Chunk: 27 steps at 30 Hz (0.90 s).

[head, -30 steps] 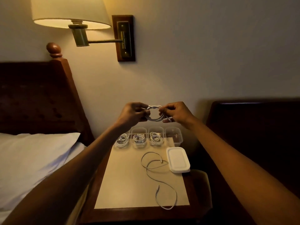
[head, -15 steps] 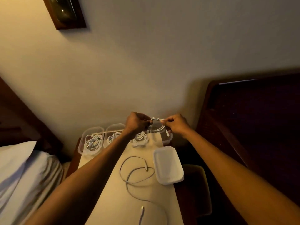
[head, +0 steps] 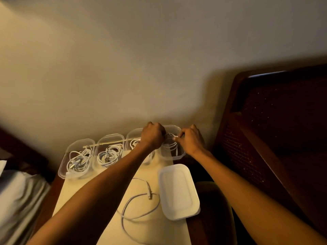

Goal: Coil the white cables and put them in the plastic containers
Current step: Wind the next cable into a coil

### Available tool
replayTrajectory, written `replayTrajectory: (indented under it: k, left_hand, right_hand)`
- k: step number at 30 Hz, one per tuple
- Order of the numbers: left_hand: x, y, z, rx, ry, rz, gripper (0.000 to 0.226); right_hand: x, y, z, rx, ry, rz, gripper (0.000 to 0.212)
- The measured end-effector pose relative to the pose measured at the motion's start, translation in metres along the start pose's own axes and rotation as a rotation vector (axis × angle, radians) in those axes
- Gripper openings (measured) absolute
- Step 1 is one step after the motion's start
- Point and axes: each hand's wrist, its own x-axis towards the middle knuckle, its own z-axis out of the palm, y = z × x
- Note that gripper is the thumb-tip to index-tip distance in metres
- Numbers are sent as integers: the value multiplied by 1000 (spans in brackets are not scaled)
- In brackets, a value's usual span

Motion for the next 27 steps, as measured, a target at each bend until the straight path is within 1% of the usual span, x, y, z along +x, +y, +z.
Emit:
replayTrajectory:
  k: [4, 9, 13, 16, 19, 22, 24, 27]
  left_hand:
    - [0, 4, 11, 122, 42, 5, 22]
    - [-2, 9, 23, 203, 55, -37, 23]
    - [-2, 6, 21, 154, 61, -59, 26]
    - [-5, 2, 16, 119, 48, -33, 32]
    - [-8, -1, 10, 79, 50, -3, 28]
    - [-11, -5, 6, -11, 50, 34, 23]
    - [-15, -9, 1, -63, 16, 77, 21]
    - [-24, -12, -7, -10, -78, 135, 25]
  right_hand:
    - [-2, 3, 9, 142, -6, 21, 35]
    - [-1, 3, 14, 183, 12, 58, 35]
    - [1, 2, 17, 199, 29, 86, 37]
    - [2, 2, 20, 235, 21, 92, 36]
    - [0, 3, 23, 269, 10, 82, 33]
    - [-1, 4, 24, 279, 1, 82, 27]
    - [-2, 4, 23, 281, 3, 92, 22]
    - [-1, 5, 23, 288, 18, 120, 11]
